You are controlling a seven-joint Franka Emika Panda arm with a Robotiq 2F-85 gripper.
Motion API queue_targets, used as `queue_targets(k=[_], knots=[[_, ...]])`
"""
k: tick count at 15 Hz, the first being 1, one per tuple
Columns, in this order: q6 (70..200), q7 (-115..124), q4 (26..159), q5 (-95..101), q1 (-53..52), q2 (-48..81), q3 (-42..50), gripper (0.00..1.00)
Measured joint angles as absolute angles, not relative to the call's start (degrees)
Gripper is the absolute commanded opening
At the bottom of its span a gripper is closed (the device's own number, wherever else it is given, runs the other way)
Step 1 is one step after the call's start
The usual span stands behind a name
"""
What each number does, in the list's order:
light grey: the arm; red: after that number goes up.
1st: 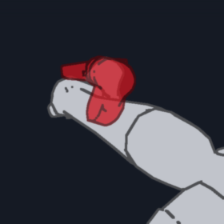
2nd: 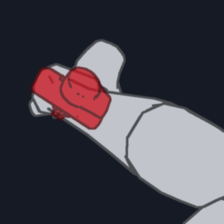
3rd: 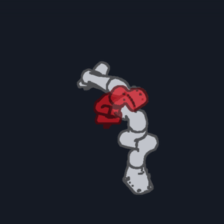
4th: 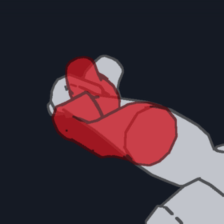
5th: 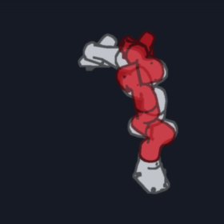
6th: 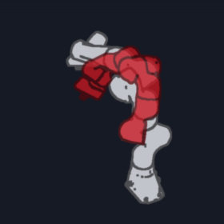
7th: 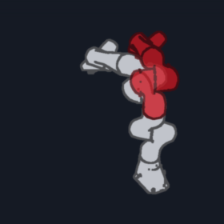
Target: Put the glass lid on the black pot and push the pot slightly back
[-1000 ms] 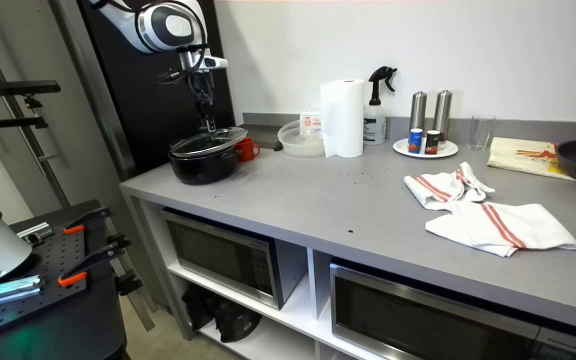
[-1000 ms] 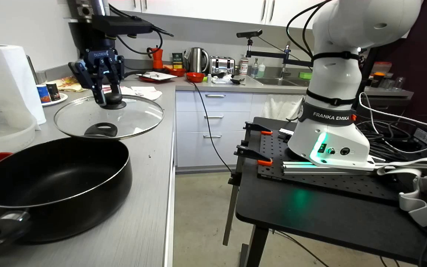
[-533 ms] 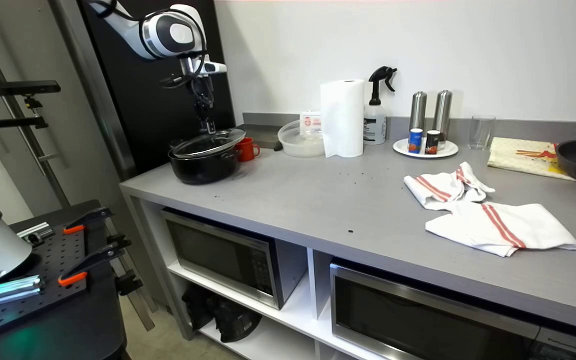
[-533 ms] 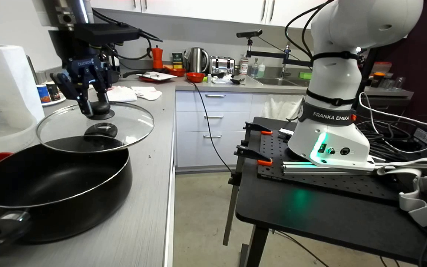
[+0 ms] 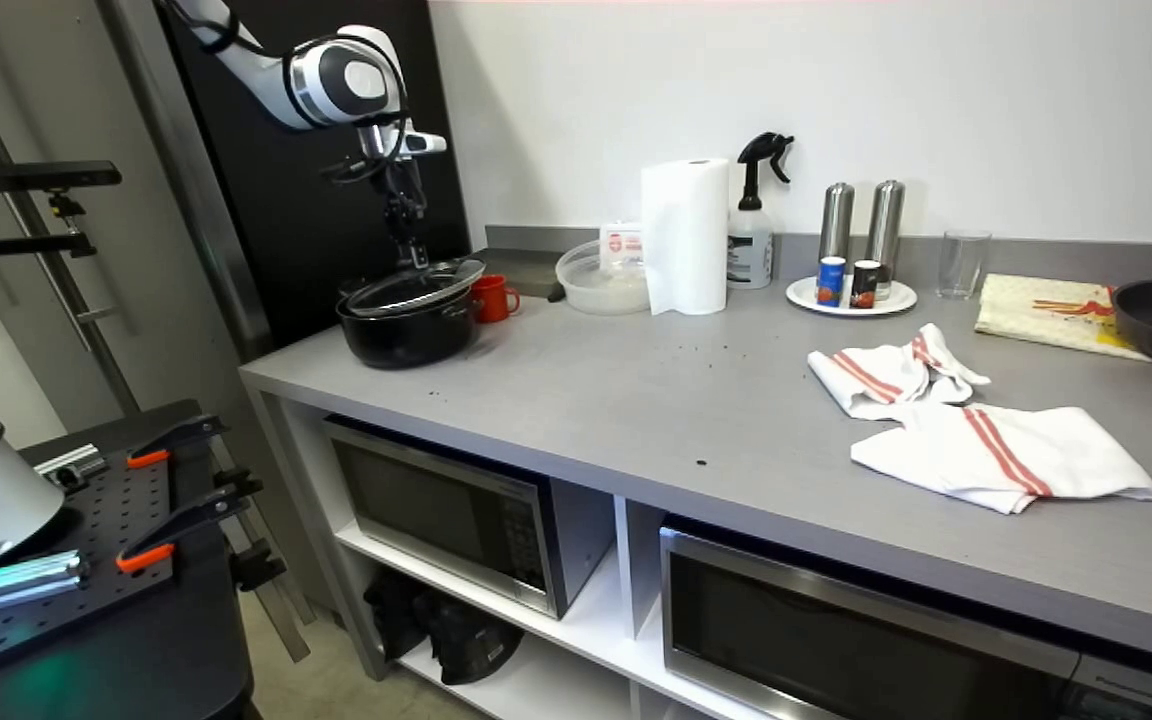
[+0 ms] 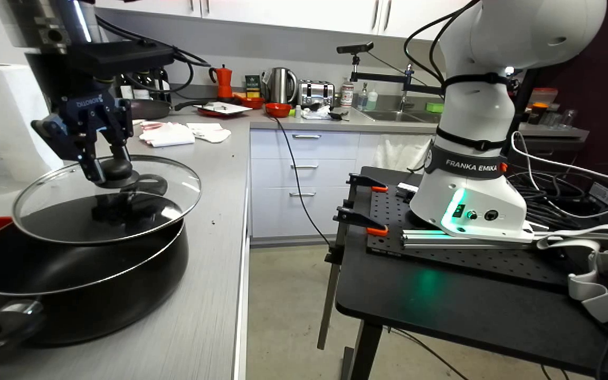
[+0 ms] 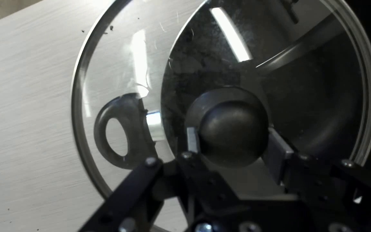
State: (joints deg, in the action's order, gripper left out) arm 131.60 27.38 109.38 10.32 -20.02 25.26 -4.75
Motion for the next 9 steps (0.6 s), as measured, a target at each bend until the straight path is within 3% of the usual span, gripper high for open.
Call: queue_targets(k=[9], knots=[[125.9, 29.1, 103.7, 11.4, -23.2, 28.0, -4.8, 0.25]])
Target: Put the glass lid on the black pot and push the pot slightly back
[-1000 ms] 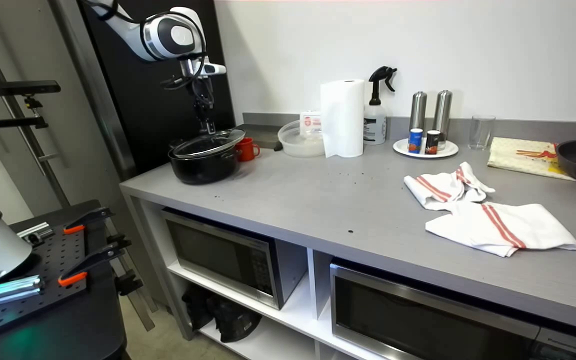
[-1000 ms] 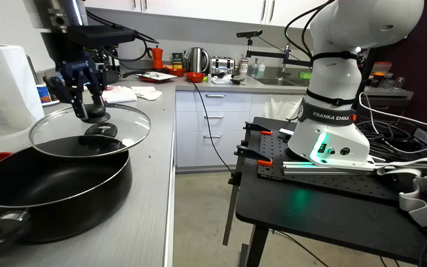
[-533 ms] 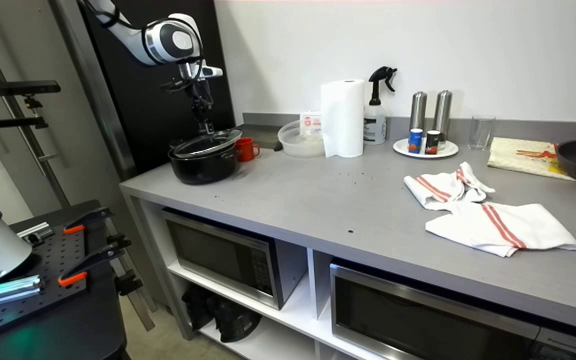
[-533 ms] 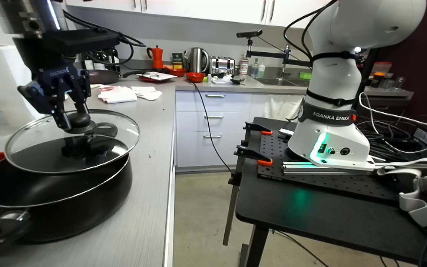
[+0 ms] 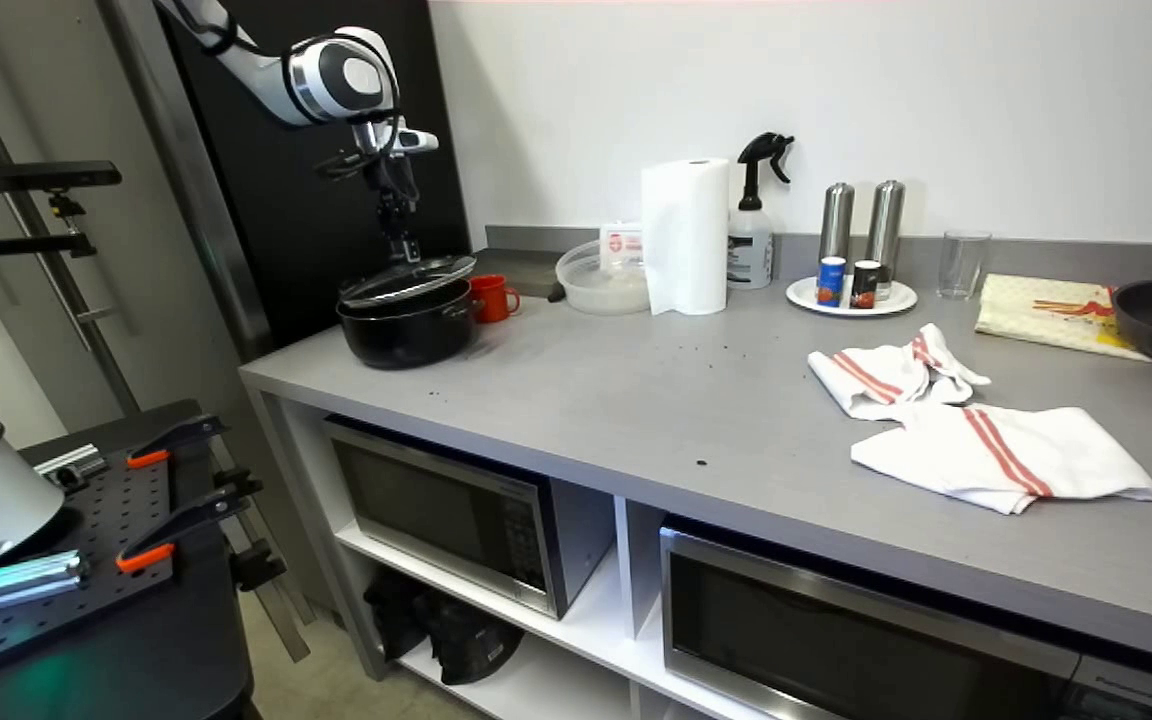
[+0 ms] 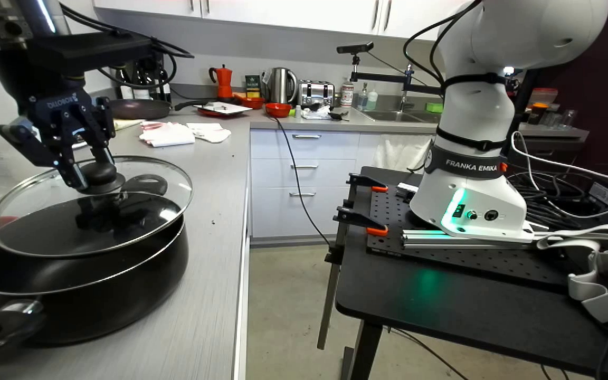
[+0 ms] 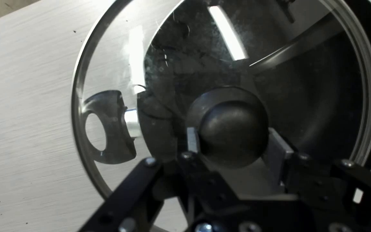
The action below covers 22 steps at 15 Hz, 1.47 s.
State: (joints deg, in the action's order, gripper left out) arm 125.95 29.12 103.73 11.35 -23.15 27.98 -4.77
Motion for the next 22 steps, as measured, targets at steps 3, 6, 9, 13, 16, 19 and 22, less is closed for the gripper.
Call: queue_targets(k=[3, 6, 9, 13, 16, 19, 22], knots=[[125.4, 29.1, 102.5, 11.3, -23.2, 29.1, -4.9, 0.25], [125.4, 29.1, 101.6, 11.1, -23.2, 30.3, -5.2, 0.25], [125.4, 29.1, 100.9, 11.0, -23.3, 31.3, -5.5, 0.25], [125.4, 29.1, 100.2, 11.0, -23.4, 32.1, -5.9, 0.25], [125.4, 29.1, 99.8, 10.9, -23.5, 32.2, -6.3, 0.25], [125.4, 29.1, 99.6, 10.5, -23.5, 32.2, -6.7, 0.25], [125.4, 29.1, 99.5, 9.9, -23.5, 32.2, -6.8, 0.25]])
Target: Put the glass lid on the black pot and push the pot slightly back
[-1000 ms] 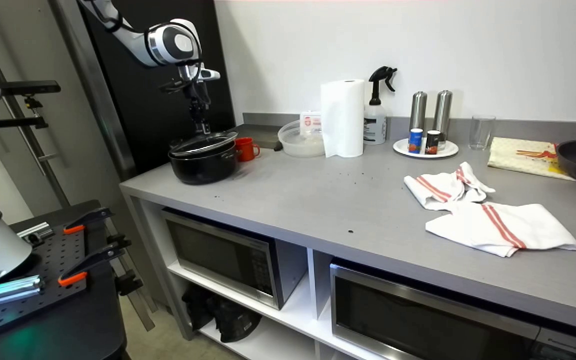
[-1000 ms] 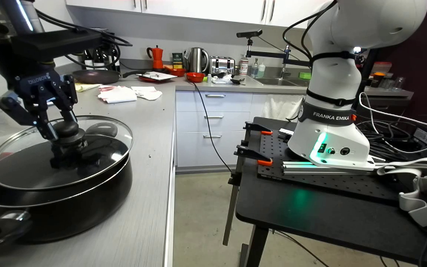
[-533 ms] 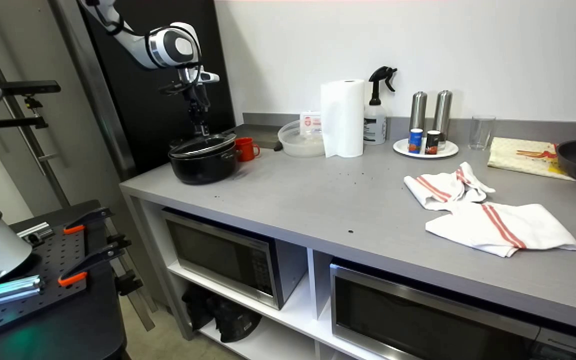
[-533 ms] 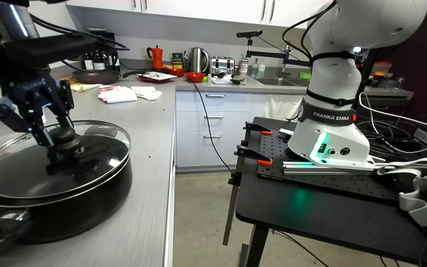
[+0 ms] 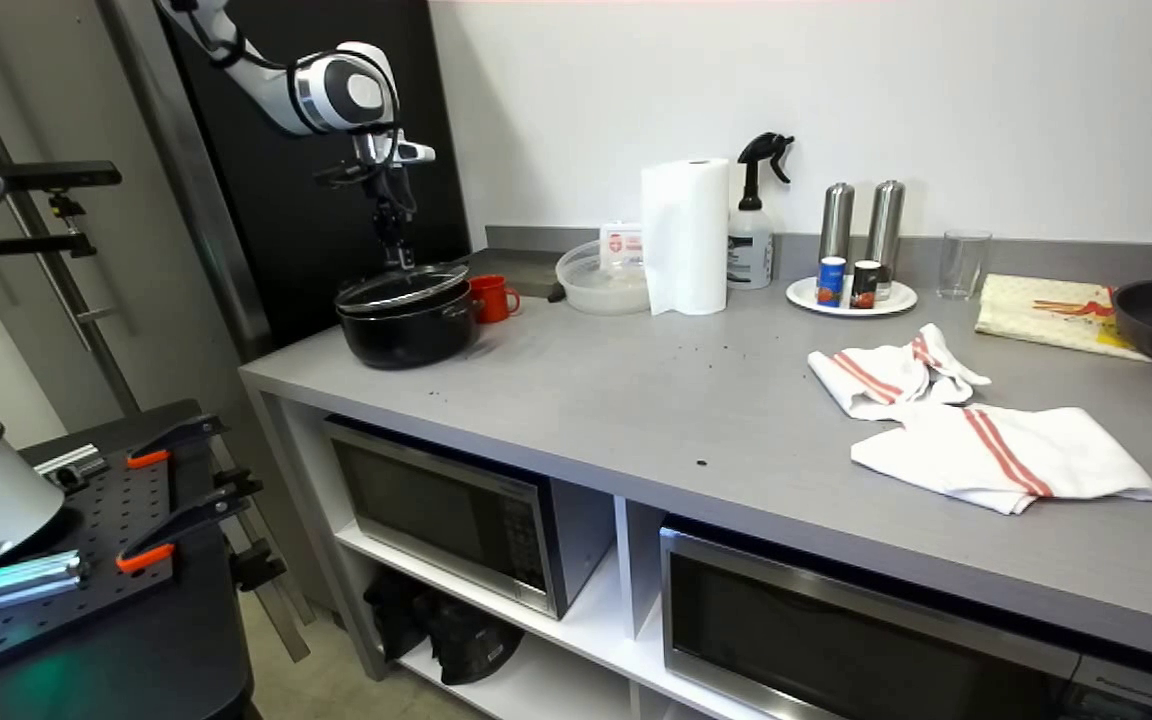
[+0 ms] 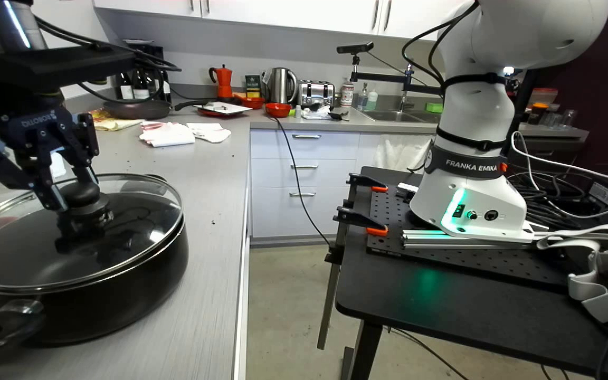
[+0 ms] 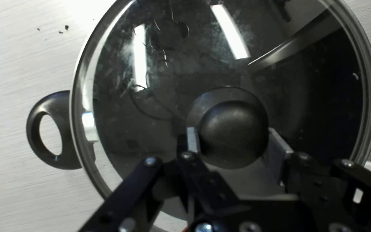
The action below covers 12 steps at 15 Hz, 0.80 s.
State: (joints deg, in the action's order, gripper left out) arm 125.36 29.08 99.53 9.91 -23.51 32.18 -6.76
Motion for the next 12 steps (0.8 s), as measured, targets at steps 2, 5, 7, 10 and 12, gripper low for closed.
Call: queue_targets(k=[2, 5, 7, 10, 12], knots=[[125.4, 29.0, 99.5, 9.2, -23.4, 32.2, -6.8, 0.25], [125.4, 29.0, 99.5, 7.9, -23.0, 32.2, -6.8, 0.25], [125.4, 28.9, 99.5, 7.0, -22.7, 32.4, -6.7, 0.25], [125.4, 28.6, 99.5, 5.8, -22.1, 32.6, -6.7, 0.25], [125.4, 28.4, 99.5, 5.3, -21.7, 32.8, -6.7, 0.25]])
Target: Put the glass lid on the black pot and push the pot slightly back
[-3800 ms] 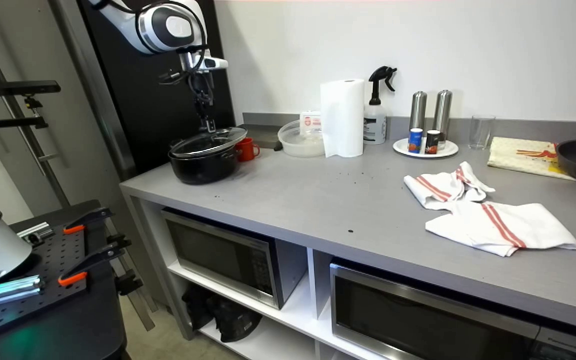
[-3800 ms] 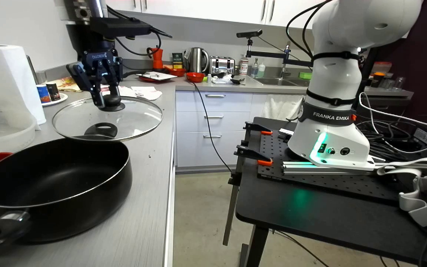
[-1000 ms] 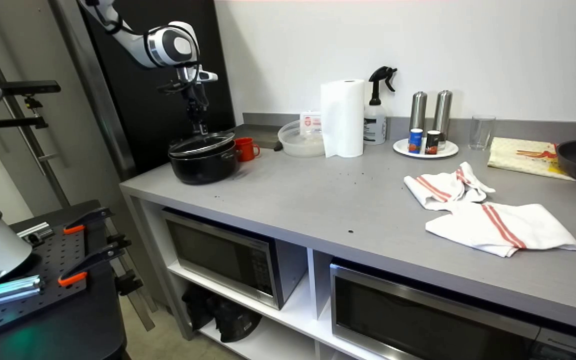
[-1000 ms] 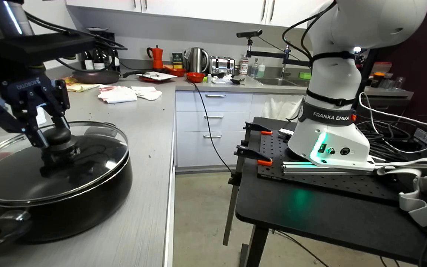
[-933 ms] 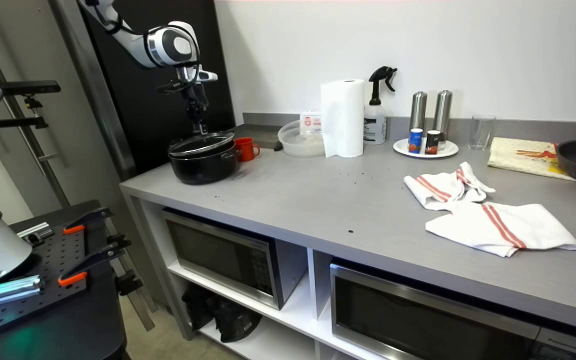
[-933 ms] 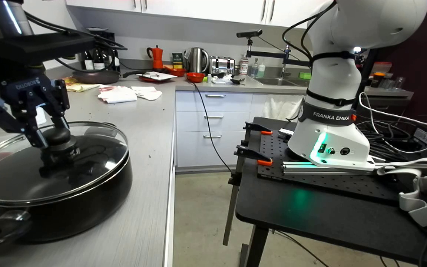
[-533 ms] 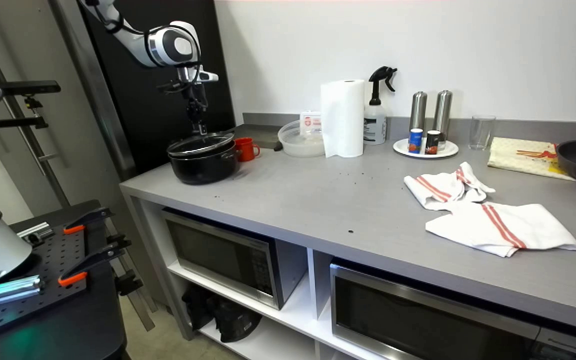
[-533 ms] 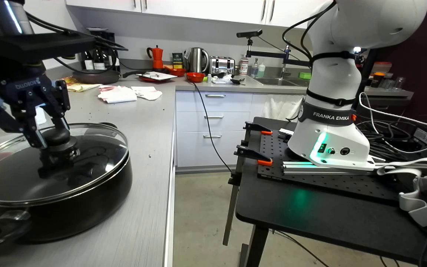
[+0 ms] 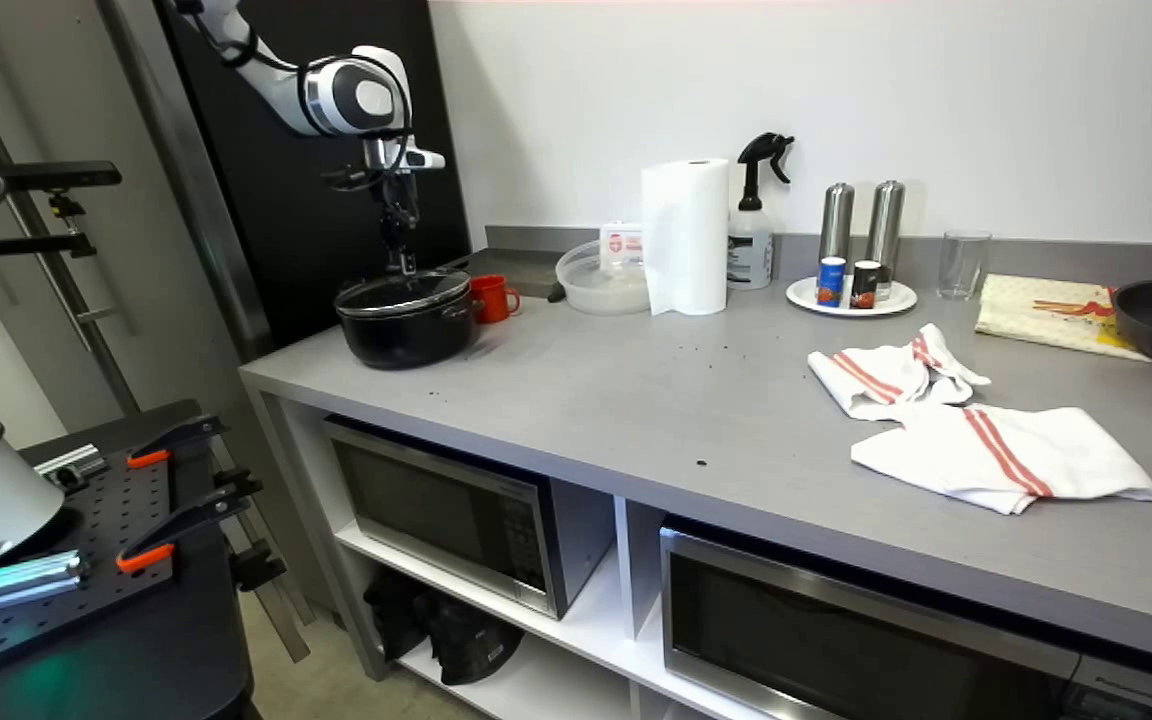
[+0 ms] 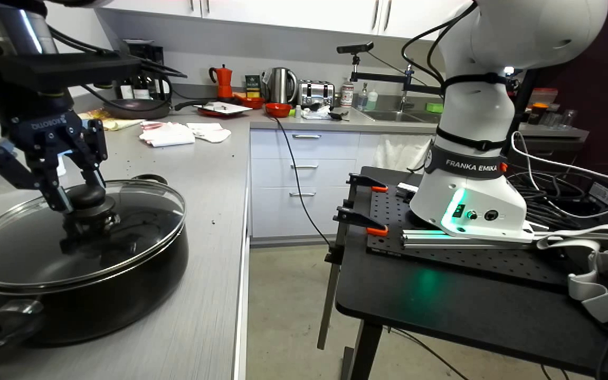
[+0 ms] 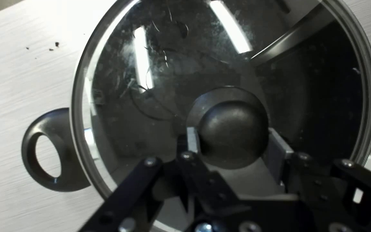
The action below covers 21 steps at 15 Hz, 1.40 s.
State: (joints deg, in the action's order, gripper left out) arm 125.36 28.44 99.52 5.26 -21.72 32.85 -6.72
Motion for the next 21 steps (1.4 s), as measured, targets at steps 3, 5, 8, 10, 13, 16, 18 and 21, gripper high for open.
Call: queue_targets(k=[3, 5, 8, 10, 13, 16, 18, 21], knots=[[125.4, 28.0, 99.5, 4.4, -21.2, 33.1, -6.7, 0.25], [125.4, 27.8, 99.5, 4.0, -20.9, 33.2, -6.7, 0.25], [125.4, 27.8, 99.5, 3.9, -20.7, 33.4, -6.7, 0.25], [125.3, 27.8, 99.3, 3.9, -20.8, 33.5, -6.7, 0.25], [125.0, 27.8, 99.0, 3.9, -20.9, 33.7, -6.7, 0.25], [124.6, 27.8, 98.4, 3.9, -21.0, 34.1, -6.8, 0.25], [124.5, 27.8, 98.0, 3.9, -21.2, 34.4, -6.9, 0.25], [124.4, 27.8, 97.8, 3.9, -21.3, 34.6, -7.0, 0.25]])
